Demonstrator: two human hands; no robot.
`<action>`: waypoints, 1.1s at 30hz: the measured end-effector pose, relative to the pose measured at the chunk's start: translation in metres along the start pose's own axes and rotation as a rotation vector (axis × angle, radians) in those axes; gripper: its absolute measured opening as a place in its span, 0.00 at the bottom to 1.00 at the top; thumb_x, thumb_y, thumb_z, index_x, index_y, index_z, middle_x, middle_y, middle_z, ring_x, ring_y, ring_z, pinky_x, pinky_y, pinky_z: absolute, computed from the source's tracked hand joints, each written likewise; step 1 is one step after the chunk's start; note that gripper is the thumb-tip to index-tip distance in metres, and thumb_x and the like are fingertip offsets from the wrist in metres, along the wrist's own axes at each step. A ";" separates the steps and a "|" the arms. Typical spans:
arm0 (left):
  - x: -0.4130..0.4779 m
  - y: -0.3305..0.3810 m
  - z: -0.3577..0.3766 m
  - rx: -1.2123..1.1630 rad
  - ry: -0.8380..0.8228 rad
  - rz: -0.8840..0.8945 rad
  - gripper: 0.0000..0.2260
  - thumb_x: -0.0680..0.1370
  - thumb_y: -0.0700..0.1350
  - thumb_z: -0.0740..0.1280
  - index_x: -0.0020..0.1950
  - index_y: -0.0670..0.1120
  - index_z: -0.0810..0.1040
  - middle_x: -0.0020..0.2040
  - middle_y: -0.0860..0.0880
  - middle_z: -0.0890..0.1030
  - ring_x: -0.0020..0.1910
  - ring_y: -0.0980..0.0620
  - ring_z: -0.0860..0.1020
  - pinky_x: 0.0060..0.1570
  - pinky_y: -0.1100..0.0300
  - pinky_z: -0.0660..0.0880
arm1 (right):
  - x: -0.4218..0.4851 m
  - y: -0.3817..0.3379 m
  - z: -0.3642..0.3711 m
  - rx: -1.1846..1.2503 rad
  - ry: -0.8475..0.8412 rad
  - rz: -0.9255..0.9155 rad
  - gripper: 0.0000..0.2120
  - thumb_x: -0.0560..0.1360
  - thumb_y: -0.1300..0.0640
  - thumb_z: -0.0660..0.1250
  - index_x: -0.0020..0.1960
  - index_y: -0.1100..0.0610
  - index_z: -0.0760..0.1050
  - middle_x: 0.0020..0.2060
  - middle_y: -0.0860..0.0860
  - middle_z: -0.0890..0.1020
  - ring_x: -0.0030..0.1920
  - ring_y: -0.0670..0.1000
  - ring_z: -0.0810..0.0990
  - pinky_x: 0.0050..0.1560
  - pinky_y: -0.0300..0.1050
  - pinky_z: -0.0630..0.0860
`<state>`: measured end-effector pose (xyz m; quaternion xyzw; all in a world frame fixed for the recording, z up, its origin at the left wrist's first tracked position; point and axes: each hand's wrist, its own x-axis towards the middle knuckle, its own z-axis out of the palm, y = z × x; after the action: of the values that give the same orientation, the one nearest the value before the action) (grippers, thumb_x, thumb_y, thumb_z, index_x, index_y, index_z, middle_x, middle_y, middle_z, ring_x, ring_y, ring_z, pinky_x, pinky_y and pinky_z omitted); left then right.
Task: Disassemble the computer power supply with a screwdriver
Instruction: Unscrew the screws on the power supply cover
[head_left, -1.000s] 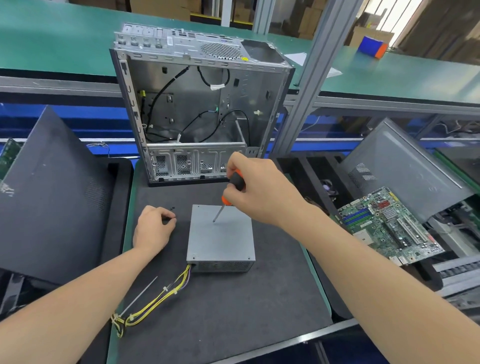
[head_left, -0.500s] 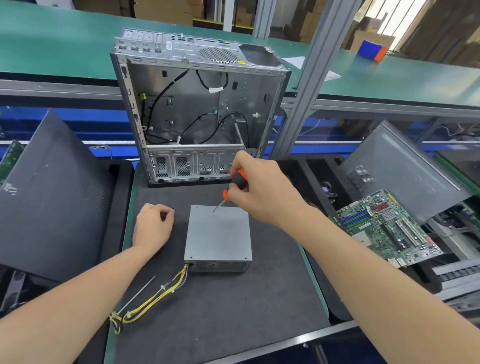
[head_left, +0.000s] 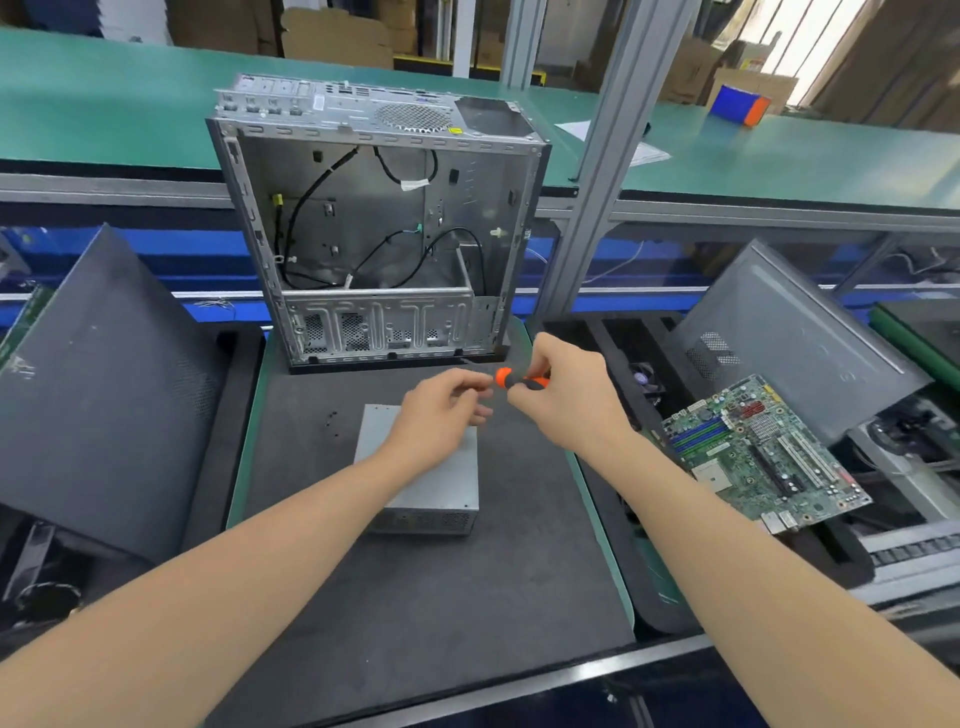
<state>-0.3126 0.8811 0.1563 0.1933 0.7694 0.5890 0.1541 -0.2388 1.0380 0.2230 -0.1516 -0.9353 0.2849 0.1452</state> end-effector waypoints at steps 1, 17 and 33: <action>-0.001 0.004 0.012 -0.060 -0.048 -0.036 0.16 0.84 0.34 0.58 0.65 0.46 0.81 0.61 0.48 0.84 0.52 0.52 0.86 0.60 0.57 0.81 | -0.002 0.010 0.001 0.008 0.010 0.039 0.14 0.70 0.56 0.72 0.37 0.54 0.66 0.30 0.48 0.74 0.33 0.49 0.69 0.32 0.47 0.66; -0.032 -0.037 0.112 0.006 -0.196 -0.430 0.20 0.83 0.35 0.58 0.74 0.47 0.75 0.72 0.48 0.77 0.71 0.50 0.74 0.75 0.48 0.69 | -0.071 0.111 0.060 0.275 -0.168 0.505 0.12 0.69 0.55 0.76 0.43 0.57 0.75 0.38 0.52 0.84 0.25 0.50 0.82 0.23 0.37 0.71; -0.059 0.006 0.046 0.062 0.337 -0.211 0.17 0.80 0.34 0.61 0.55 0.53 0.83 0.50 0.58 0.85 0.48 0.65 0.81 0.48 0.73 0.74 | -0.004 0.091 0.065 0.050 -0.253 0.086 0.05 0.76 0.50 0.69 0.45 0.51 0.77 0.49 0.53 0.80 0.46 0.49 0.75 0.39 0.42 0.63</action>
<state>-0.2390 0.8936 0.1505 0.0150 0.8180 0.5698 0.0779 -0.2402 1.0767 0.1178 -0.1506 -0.9314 0.3308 0.0173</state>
